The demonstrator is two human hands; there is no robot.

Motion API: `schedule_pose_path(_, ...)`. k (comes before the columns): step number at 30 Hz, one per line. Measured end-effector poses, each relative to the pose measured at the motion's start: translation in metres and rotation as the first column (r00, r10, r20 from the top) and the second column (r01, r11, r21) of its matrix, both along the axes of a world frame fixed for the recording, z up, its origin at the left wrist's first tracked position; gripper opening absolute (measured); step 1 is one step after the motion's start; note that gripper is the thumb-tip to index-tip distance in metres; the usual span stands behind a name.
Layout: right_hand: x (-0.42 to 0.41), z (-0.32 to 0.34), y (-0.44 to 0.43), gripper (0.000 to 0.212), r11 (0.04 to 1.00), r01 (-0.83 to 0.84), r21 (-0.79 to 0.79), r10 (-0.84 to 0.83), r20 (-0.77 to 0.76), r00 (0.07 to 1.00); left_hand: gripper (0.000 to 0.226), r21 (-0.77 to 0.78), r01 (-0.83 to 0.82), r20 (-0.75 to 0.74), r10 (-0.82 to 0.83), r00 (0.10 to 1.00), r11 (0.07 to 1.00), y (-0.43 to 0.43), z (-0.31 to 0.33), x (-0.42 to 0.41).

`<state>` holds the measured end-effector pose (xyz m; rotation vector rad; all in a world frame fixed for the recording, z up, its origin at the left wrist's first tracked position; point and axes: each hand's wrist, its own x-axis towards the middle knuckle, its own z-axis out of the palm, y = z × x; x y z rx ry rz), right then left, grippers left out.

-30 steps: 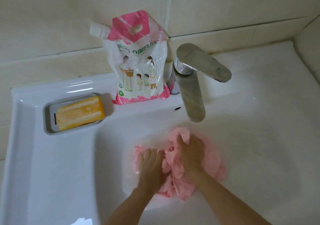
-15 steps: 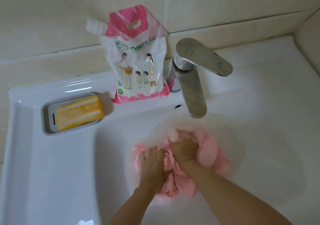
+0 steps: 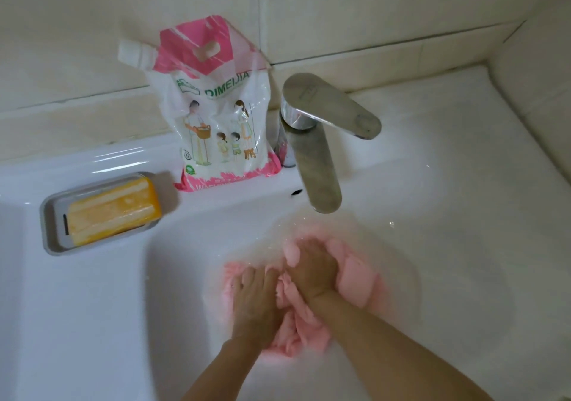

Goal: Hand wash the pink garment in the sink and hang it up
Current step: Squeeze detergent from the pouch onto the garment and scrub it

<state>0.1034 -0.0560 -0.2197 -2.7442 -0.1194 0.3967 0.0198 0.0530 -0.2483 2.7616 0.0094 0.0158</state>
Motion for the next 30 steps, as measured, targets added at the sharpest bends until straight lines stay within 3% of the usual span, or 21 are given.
schedule_pose_path(3, 0.01, 0.006, -0.007, 0.028, 0.995, -0.095, 0.042, 0.097, -0.058, 0.994, 0.06, 0.072, 0.115, -0.095, -0.108, 0.99, 0.991, 0.007, 0.007, 0.004)
schedule_pose_path(5, 0.015, 0.021, -0.029, 0.04, 0.985, -0.151, 0.082, 0.156, -0.05, 0.987, 0.068, 0.082, 0.162, -0.056, -0.158, 0.986, 0.983, 0.013, 0.013, 0.008)
schedule_pose_path(6, 0.016, 0.028, -0.044, 0.044, 0.985, -0.173, 0.026, 0.171, 0.069, 0.983, 0.068, 0.109, 0.131, -0.01, -0.131, 0.991, 0.985, 0.013, 0.019, 0.008)
schedule_pose_path(8, 0.014, 0.037, -0.074, 0.052, 0.983, -0.145, -0.115, 0.166, 0.196, 0.966, 0.065, 0.117, -0.075, 0.01, 0.074, 0.997, 0.99, 0.004, 0.042, -0.002)
schedule_pose_path(10, 0.007, 0.045, -0.089, 0.066, 0.996, -0.053, -0.072, 0.052, -0.01, 0.999, 0.061, 0.075, -0.31, -0.2, 0.319, 0.926, 0.948, -0.011, 0.068, -0.018)
schedule_pose_path(11, 0.003, 0.045, -0.089, 0.072, 0.997, 0.04, 0.067, -0.026, -0.195, 0.98, 0.058, -0.019, -0.436, -0.445, 0.383, 0.809, 0.9, -0.021, 0.078, -0.024)
schedule_pose_path(12, -0.002, 0.047, -0.087, 0.077, 0.969, 0.133, 0.209, -0.052, -0.353, 0.934, 0.058, -0.188, -0.628, -0.675, 0.366, 0.641, 0.755, -0.031, 0.087, -0.025)
schedule_pose_path(13, -0.008, 0.051, -0.084, 0.083, 0.924, 0.203, 0.323, -0.048, -0.428, 0.903, 0.063, -0.288, -0.809, -0.838, 0.274, 0.472, 0.513, -0.037, 0.091, -0.021)
schedule_pose_path(14, -0.013, 0.06, -0.082, 0.086, 0.89, 0.222, 0.398, -0.022, -0.449, 0.893, 0.07, -0.302, -0.917, -0.927, 0.143, 0.347, 0.262, -0.038, 0.092, -0.013)
schedule_pose_path(15, -0.023, 0.069, -0.078, 0.087, 0.87, 0.21, 0.446, -0.001, -0.425, 0.905, 0.08, -0.299, -0.953, -0.954, -0.026, 0.298, 0.054, -0.035, 0.092, -0.005)
schedule_pose_path(17, -0.05, 0.083, -0.065, 0.078, 0.897, 0.053, 0.438, 0.073, -0.266, 0.961, 0.097, -0.356, -0.903, -0.858, -0.299, 0.419, -0.242, -0.03, 0.093, 0.011)
schedule_pose_path(18, -0.065, 0.09, -0.056, 0.071, 0.906, -0.083, 0.415, 0.148, -0.127, 0.981, 0.105, -0.395, -0.871, -0.807, -0.343, 0.481, -0.292, -0.025, 0.096, 0.017)
schedule_pose_path(20, -0.087, 0.101, -0.039, 0.061, 0.898, -0.176, 0.404, 0.218, -0.06, 0.974, 0.1, -0.504, -0.837, -0.743, -0.386, 0.546, -0.214, -0.013, 0.103, 0.024)
schedule_pose_path(21, -0.091, 0.105, -0.035, 0.058, 0.894, -0.301, 0.333, 0.31, 0.025, 0.95, 0.08, -0.563, -0.817, -0.735, -0.377, 0.563, -0.123, -0.007, 0.104, 0.026)
schedule_pose_path(22, -0.087, 0.113, -0.034, 0.054, 0.882, -0.345, 0.32, 0.366, -0.007, 0.93, 0.052, -0.618, -0.786, -0.737, -0.346, 0.581, -0.005, -0.004, 0.107, 0.028)
schedule_pose_path(24, -0.068, 0.126, -0.042, 0.051, 0.91, -0.191, 0.369, 0.302, -0.273, 0.913, 0.012, -0.683, -0.665, -0.73, -0.262, 0.631, 0.303, -0.003, 0.107, 0.034)
schedule_pose_path(25, -0.057, 0.124, -0.05, 0.052, 0.907, -0.016, 0.42, 0.146, -0.279, 0.949, 0.011, -0.661, -0.505, -0.707, -0.236, 0.666, 0.555, -0.002, 0.106, 0.035)
schedule_pose_path(26, -0.043, 0.113, -0.058, 0.047, 0.884, 0.118, 0.452, -0.043, -0.174, 0.984, 0.015, -0.563, -0.29, -0.682, -0.237, 0.692, 0.774, -0.004, 0.107, 0.035)
schedule_pose_path(27, -0.03, 0.103, -0.059, 0.044, 0.877, 0.185, 0.444, -0.174, -0.067, 0.983, 0.022, -0.387, -0.033, -0.656, -0.25, 0.712, 0.921, -0.009, 0.106, 0.031)
schedule_pose_path(28, -0.018, 0.089, -0.055, 0.05, 0.894, 0.181, 0.41, -0.176, -0.049, 0.983, 0.03, -0.18, 0.181, -0.63, -0.255, 0.733, 0.967, -0.014, 0.104, 0.026)
schedule_pose_path(30, -0.001, 0.062, -0.037, 0.082, 0.918, 0.074, 0.39, -0.004, -0.177, 0.984, 0.037, 0.116, 0.388, -0.458, -0.298, 0.838, 0.914, -0.026, 0.098, 0.015)
